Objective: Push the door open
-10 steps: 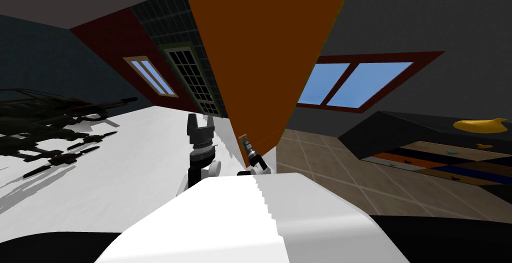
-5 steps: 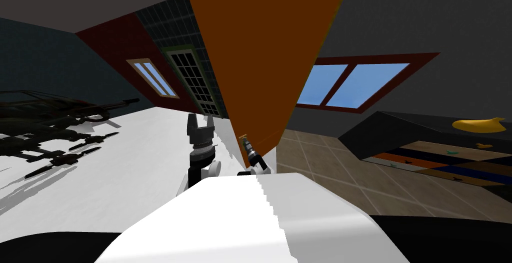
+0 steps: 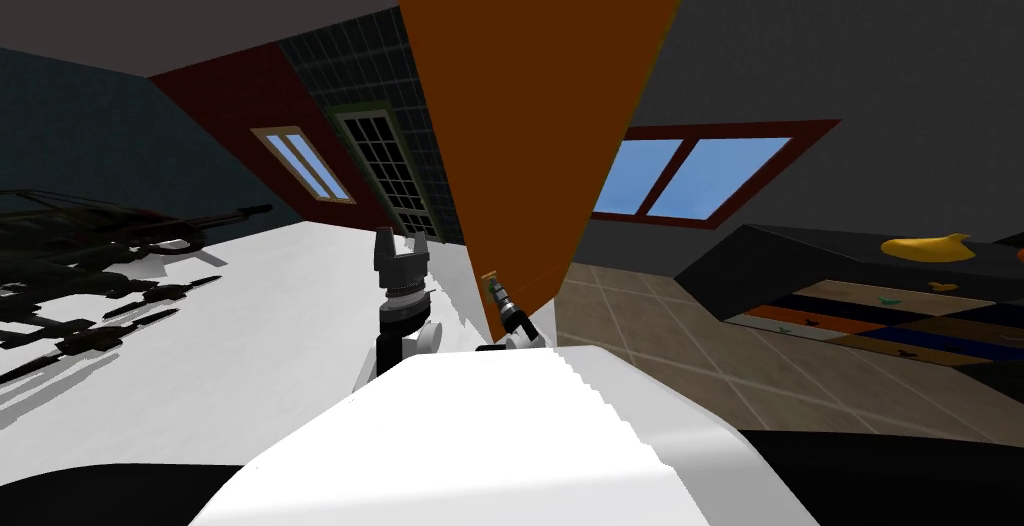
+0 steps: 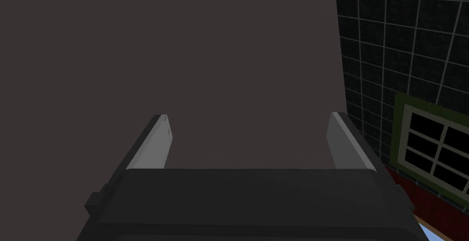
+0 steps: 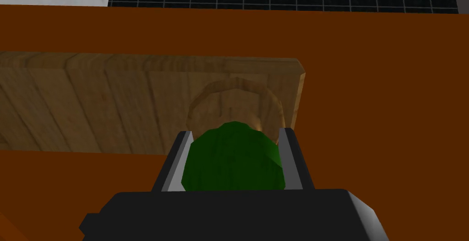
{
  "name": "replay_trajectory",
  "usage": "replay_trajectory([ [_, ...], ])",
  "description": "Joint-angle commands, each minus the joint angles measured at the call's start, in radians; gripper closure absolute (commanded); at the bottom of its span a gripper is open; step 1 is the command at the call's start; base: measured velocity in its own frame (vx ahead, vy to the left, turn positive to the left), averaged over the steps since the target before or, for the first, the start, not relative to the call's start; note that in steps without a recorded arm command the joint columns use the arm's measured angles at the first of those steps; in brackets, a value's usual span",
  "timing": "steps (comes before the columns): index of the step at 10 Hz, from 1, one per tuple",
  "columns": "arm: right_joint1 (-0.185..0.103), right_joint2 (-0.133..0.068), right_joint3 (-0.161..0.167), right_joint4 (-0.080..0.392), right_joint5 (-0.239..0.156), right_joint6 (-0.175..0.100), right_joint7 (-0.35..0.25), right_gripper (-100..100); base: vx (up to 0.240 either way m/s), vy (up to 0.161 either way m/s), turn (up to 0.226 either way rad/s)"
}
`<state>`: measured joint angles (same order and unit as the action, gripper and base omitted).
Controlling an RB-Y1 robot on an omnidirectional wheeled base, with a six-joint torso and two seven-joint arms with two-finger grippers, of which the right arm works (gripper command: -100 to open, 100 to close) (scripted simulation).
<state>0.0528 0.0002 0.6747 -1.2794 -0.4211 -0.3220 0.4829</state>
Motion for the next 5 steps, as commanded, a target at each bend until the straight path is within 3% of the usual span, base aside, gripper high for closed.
replay_trajectory([
  [1,0.002,-0.021,-0.029,-0.022,-0.005,0.007,0.001,100,0.129,0.158,-0.067],
  [3,0.001,-0.024,-0.044,-0.022,-0.007,0.006,0.0,100,0.106,0.106,-0.05],
  [5,0.0,-0.018,-0.059,-0.023,-0.01,0.006,0.0,100,0.114,0.163,-0.108],
])
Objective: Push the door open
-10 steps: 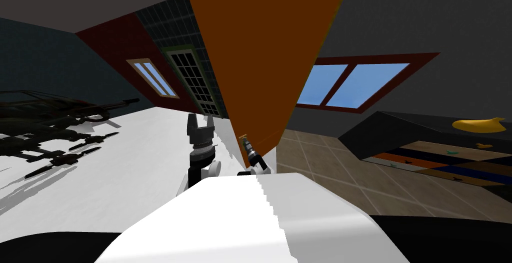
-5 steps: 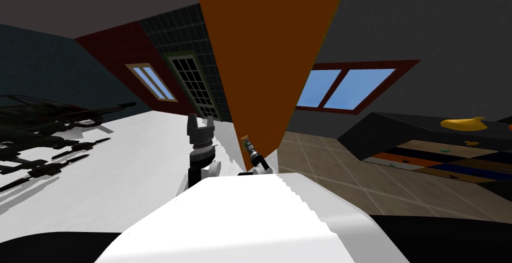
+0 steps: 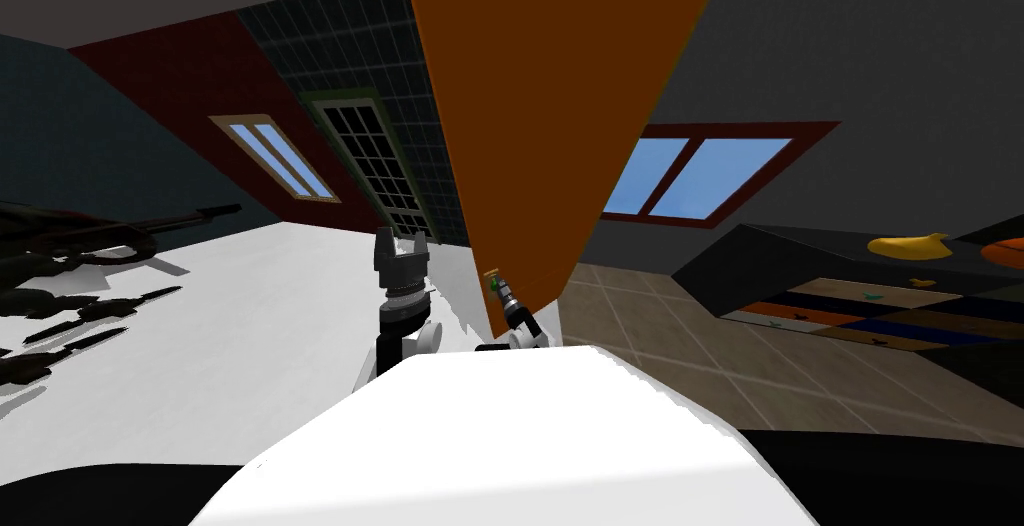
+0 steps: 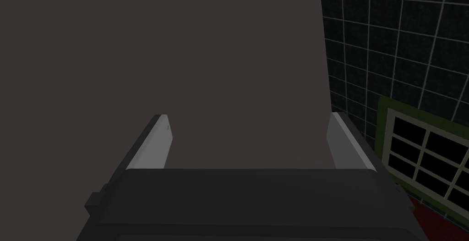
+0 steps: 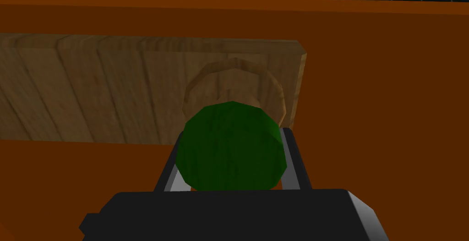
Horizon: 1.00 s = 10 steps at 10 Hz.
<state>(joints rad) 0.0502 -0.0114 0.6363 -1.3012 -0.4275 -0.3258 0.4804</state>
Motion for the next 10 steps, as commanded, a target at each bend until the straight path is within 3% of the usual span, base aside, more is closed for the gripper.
replay_trajectory([
  [1,0.002,0.002,-0.03,-0.002,-0.005,0.01,0.002,100,0.073,0.133,-0.11],
  [4,0.0,0.045,-0.054,-0.003,-0.008,0.009,0.002,100,0.047,0.169,-0.102],
  [5,0.001,0.035,-0.05,-0.001,-0.007,0.006,0.003,100,0.022,0.067,-0.044],
  [6,-0.005,0.005,-0.076,-0.001,-0.01,0.004,0.004,100,0.087,0.139,-0.066],
  [8,-0.009,-0.011,-0.098,0.001,-0.013,0.005,0.005,100,0.111,0.194,-0.099],
  [10,-0.013,-0.013,-0.124,0.003,-0.017,0.006,0.005,100,0.133,0.205,-0.104],
])
